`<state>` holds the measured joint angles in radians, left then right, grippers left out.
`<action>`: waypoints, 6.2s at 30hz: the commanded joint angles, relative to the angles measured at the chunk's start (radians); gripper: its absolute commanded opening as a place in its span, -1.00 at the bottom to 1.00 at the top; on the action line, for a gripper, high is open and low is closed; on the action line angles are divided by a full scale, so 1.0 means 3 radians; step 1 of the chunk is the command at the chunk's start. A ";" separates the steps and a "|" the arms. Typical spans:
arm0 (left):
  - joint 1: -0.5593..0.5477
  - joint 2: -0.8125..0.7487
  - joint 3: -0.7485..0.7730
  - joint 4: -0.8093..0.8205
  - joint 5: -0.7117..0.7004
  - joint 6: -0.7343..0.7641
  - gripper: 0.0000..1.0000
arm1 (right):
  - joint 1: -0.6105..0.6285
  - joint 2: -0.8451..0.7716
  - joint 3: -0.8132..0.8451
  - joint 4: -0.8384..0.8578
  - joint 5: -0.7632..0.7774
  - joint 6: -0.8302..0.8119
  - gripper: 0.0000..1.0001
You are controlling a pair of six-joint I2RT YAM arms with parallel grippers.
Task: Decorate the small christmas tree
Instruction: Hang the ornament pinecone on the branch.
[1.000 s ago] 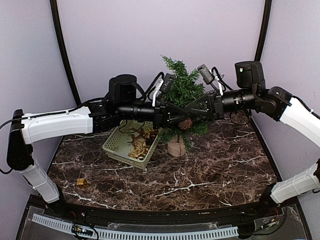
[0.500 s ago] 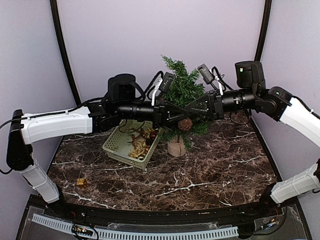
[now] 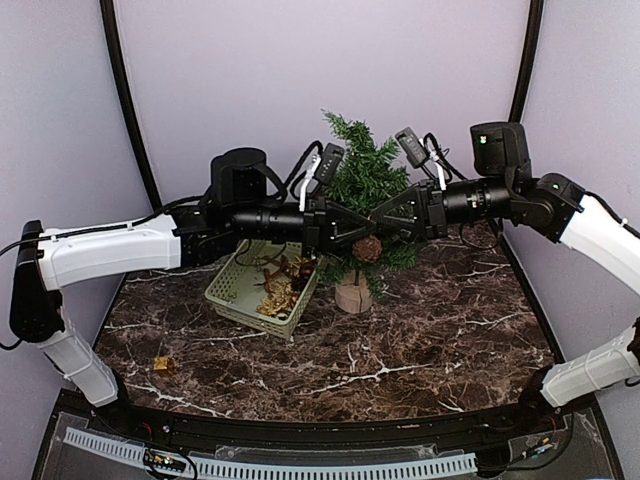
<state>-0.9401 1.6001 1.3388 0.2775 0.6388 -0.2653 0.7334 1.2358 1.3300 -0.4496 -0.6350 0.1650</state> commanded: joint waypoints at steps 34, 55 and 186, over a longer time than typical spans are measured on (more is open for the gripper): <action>0.0135 -0.0152 -0.0305 0.0210 -0.0146 -0.0322 -0.93 | 0.0076 0.0120 0.0046 0.0082 0.0466 -0.0036 -1.00; 0.0132 -0.0213 -0.0405 0.0447 0.0075 -0.0301 -1.00 | 0.0066 0.0044 -0.0366 0.1036 -0.0140 0.0523 -0.38; 0.0187 -0.0031 -0.0298 0.0136 -0.0413 -0.0523 -1.00 | 0.0044 0.0097 -0.0397 0.0627 0.0810 0.0381 -1.00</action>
<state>-0.8921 1.5890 1.2118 0.3359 0.5285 -0.4068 0.7471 1.2610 1.2037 -0.3023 -0.4358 0.2527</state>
